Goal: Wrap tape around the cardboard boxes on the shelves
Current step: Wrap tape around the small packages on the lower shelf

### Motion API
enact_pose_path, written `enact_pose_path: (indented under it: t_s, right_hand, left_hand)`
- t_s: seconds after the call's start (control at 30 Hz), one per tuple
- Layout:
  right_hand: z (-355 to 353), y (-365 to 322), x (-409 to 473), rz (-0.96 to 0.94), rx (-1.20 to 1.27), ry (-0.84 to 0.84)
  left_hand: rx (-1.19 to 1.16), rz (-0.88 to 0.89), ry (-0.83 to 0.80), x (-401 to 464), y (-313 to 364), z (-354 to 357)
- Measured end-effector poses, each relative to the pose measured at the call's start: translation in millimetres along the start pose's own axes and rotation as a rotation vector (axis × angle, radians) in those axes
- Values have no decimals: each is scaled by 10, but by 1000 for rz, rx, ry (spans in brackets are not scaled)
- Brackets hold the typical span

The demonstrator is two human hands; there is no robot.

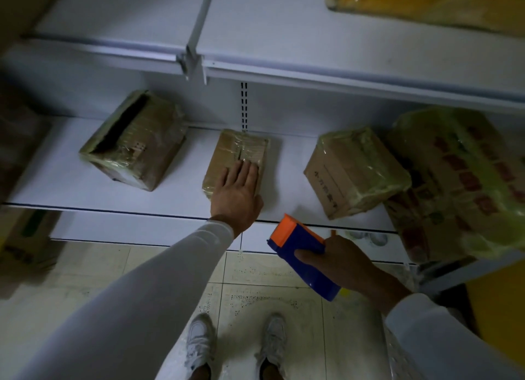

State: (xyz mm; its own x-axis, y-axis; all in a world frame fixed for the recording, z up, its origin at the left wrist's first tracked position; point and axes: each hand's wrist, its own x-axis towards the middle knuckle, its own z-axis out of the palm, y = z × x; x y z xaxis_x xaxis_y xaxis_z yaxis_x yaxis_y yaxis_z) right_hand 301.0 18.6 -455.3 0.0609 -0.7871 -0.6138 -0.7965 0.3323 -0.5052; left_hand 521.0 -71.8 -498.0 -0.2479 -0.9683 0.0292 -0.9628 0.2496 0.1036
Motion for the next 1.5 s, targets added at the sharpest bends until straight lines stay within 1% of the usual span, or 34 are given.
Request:
enact_pose_path:
  t_s: [0.07, 0.1, 0.2, 0.23, 0.27, 0.33, 0.37, 0.43, 0.5, 0.53, 0.67, 0.77, 0.83, 0.9, 1.0, 1.17, 1.33, 1.5]
  right_hand:
    - [-18, -3, 13, -16, -16, 12]
    - [-30, -11, 10, -26, -27, 19]
    - [-82, -47, -11, -65, -14, 41]
    - [-101, -48, -10, -84, -1, 46]
    - [-117, -45, -2, -99, 18, 50]
    - [-145, -50, 11, -112, 56, 58]
    - [-151, -49, 9, -114, 67, 61]
    - [-152, -43, -8, -112, 80, 61]
    - [-144, -29, -35, -100, 86, 57]
    - [-140, -23, -50, -91, 79, 53]
    - [-133, -40, -132, -50, 43, 59]
    - [-132, -79, -189, -61, 67, 78]
    - [-113, -150, -213, -70, 106, 94]
    - [-81, -303, -248, -80, 129, 112]
    - [17, -648, -313, -81, 102, 110]
    - [323, -1367, -402, -99, 106, 99]
    - [796, -1959, -368, -188, 190, 116]
    - [1226, -2355, -383, -180, 282, 139]
  left_hand:
    - [-49, 13, -32, 14, -31, -14]
    - [-123, 12, -49, 24, -70, -24]
    - [-489, -9, -90, 16, -209, -187]
    - [-564, 2, -81, -11, -260, -252]
    - [-584, 22, -59, -47, -307, -305]
    - [-553, 71, -19, -130, -413, -360]
    - [-529, 92, -26, -162, -472, -354]
    - [-403, 134, -44, -211, -580, -276]
    - [-248, 171, -14, -252, -637, -171]
    - [-229, 181, 7, -258, -652, -124]
    - [-255, 175, 19, -232, -589, -89]
    - [-272, 136, -42, -255, -570, -173]
    - [-271, 162, -58, -303, -637, -249]
    - [-283, 161, -48, -371, -757, -329]
    - [-263, 113, -40, -525, -1023, -449]
    - [-279, 76, -11, -899, -1731, -739]
    - [-297, 68, 21, -1150, -2442, -958]
    - [-279, 55, 51, -1067, -3009, -1047]
